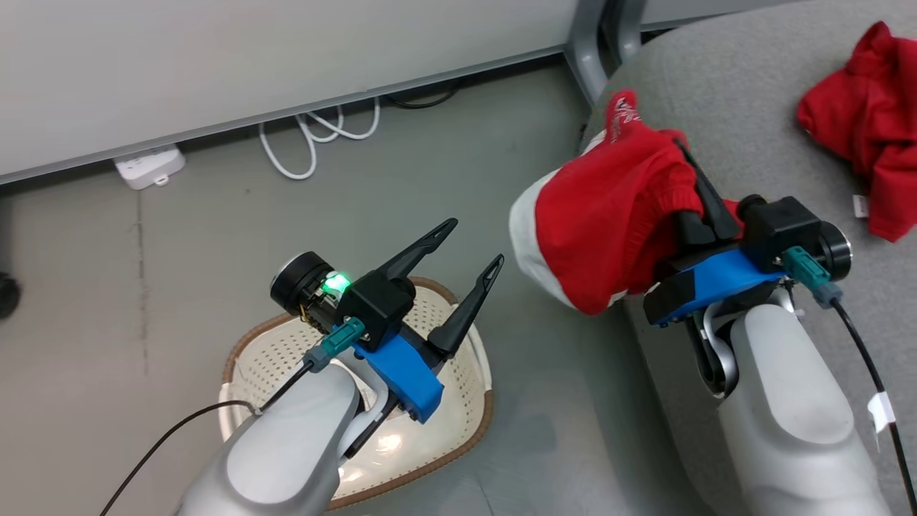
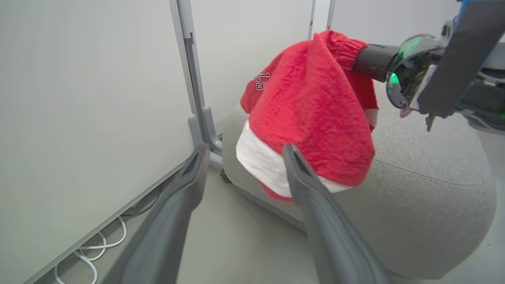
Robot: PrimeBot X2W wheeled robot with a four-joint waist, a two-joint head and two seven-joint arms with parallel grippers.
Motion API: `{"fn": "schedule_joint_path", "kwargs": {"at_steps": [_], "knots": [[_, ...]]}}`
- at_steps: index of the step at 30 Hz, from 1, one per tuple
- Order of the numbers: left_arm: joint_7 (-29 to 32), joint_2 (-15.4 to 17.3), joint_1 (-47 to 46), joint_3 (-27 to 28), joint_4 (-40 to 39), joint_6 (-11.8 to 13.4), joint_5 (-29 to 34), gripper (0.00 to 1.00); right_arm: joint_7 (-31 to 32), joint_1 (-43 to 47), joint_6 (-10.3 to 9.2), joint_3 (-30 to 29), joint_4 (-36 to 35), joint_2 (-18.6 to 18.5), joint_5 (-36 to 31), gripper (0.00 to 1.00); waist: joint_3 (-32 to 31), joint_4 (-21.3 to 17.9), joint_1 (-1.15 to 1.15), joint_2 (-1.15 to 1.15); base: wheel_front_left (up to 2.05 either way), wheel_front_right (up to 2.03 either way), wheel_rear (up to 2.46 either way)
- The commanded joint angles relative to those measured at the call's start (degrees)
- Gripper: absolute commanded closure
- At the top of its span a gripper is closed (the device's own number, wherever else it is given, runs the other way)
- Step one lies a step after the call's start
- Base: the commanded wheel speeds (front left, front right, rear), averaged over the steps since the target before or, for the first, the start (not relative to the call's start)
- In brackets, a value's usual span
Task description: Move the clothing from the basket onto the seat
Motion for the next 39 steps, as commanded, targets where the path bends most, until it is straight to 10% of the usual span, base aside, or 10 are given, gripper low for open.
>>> {"fn": "schedule_joint_path", "kwargs": {"at_steps": [1, 18, 39], "knots": [[-0.3, 0.5, 0.6, -0.3, -0.4, 0.0, 0.3, 0.00, -0.1, 1.1, -0.03, -1.0, -1.3, 0.5, 0.3, 1.00, 1.0, -2.1, 0.00, 0.00, 0.00, 0.00, 0.00], [-0.1, 1.0, -1.6, -4.3, -0.6, -0.1, 0.6, 0.00, -0.1, 7.9, -0.04, -9.0, -9.5, 1.0, 1.5, 1.00, 3.7, -11.2, 0.00, 0.00, 0.00, 0.00, 0.00], [0.0, 1.2, -2.2, -6.8, -0.7, 0.0, 0.1, 0.00, -0.1, 12.7, -0.04, -11.7, -11.4, 1.1, 4.2, 1.00, 4.9, -13.7, 0.00, 0.00, 0.00, 0.00, 0.00]]}}
